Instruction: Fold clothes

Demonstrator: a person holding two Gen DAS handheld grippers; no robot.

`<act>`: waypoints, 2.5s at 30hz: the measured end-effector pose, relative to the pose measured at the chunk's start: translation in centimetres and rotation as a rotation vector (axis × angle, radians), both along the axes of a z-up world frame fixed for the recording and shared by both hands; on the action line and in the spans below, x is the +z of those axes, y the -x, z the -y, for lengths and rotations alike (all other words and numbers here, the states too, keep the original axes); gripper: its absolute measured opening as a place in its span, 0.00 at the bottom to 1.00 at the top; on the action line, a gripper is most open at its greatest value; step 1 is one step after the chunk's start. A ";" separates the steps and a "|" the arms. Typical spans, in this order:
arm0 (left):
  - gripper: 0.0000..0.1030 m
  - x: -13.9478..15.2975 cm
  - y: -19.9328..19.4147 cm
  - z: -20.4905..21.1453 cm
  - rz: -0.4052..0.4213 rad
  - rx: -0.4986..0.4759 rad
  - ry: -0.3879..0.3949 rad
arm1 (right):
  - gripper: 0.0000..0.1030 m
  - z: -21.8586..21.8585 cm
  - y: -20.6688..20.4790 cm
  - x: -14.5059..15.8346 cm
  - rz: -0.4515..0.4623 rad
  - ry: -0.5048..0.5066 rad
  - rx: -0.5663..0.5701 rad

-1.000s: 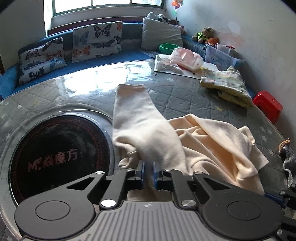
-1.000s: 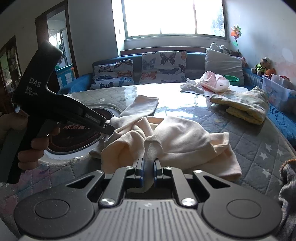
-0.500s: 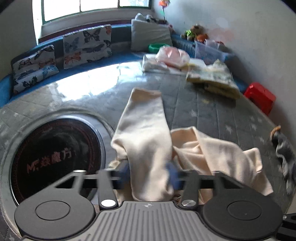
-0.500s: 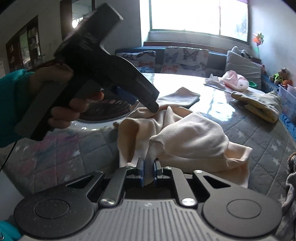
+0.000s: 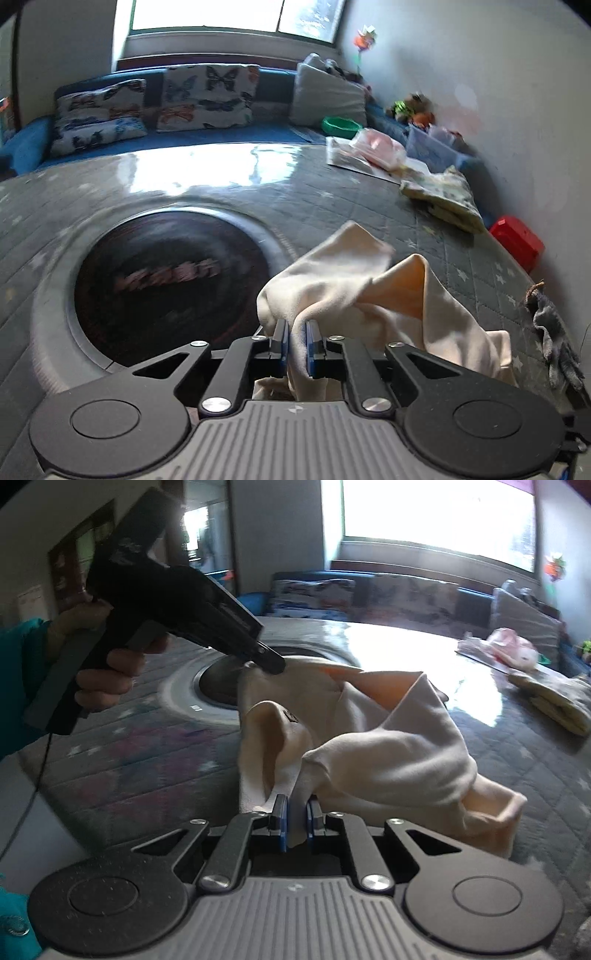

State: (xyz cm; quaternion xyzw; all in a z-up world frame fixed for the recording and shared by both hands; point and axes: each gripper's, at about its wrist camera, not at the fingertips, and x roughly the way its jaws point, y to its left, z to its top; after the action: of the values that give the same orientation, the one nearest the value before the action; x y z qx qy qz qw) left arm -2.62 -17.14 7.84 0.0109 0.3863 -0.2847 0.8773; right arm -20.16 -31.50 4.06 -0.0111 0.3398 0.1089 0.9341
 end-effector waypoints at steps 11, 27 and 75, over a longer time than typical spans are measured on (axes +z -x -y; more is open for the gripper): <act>0.10 -2.1 6.9 -12.0 -0.067 0.152 -0.010 | 0.24 -3.7 0.0 0.5 -0.042 -0.043 0.171; 0.63 -2.8 8.4 -16.2 -0.074 0.218 -0.044 | 0.63 -4.8 -9.2 3.0 0.062 0.057 0.120; 0.28 -4.8 -2.6 2.8 0.015 -0.153 -0.239 | 0.77 -9.6 -5.4 -2.8 0.079 0.088 0.325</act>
State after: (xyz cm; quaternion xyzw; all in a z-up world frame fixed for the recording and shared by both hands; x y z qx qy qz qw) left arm -0.01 -19.90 3.08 0.1470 0.4089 -0.3026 0.8483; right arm -14.72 -21.92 1.21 -0.1109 0.3009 0.2430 0.9155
